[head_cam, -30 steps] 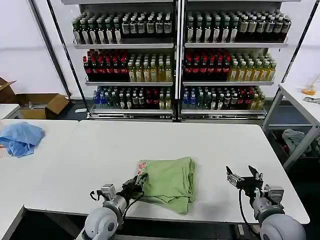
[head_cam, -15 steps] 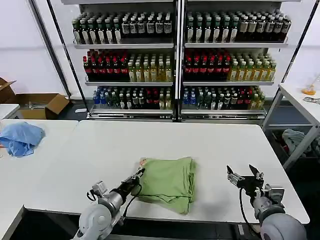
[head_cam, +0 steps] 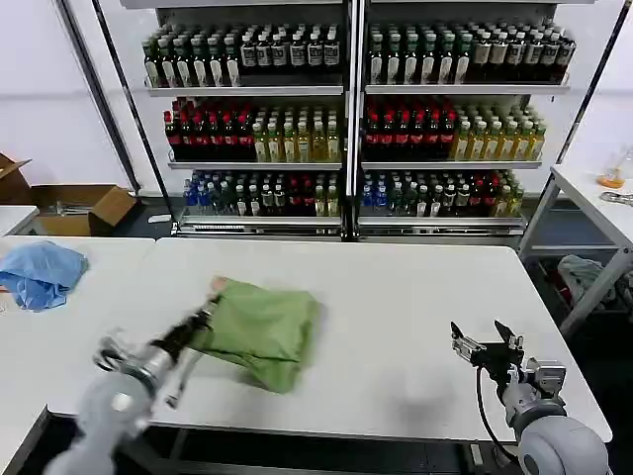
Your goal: Fold and organize the clothes.
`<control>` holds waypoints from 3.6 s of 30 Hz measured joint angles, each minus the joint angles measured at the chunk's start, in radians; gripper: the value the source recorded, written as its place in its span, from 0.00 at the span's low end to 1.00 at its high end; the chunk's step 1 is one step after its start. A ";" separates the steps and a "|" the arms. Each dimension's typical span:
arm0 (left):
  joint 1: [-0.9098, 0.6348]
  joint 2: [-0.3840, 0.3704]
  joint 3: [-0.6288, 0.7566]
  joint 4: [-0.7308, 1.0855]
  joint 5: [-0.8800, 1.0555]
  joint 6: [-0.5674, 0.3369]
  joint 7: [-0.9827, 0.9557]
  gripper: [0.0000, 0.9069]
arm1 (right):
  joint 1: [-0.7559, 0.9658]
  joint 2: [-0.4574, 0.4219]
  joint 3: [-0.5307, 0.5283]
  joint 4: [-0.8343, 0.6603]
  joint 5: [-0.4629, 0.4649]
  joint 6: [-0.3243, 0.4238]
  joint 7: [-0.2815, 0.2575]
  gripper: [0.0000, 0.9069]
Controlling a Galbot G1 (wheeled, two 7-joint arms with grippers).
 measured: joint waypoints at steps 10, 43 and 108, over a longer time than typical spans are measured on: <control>-0.030 0.166 -0.095 -0.069 0.127 0.076 0.085 0.02 | -0.001 -0.003 0.002 0.007 0.002 0.002 -0.006 1.00; -0.535 -0.296 0.740 0.314 0.417 0.050 -0.083 1.00 | -0.047 0.012 0.024 0.036 -0.015 0.003 -0.009 1.00; 0.189 -0.104 0.249 -0.147 0.793 -0.245 -0.106 1.00 | 0.578 0.273 -0.452 -0.619 0.178 0.003 0.173 0.00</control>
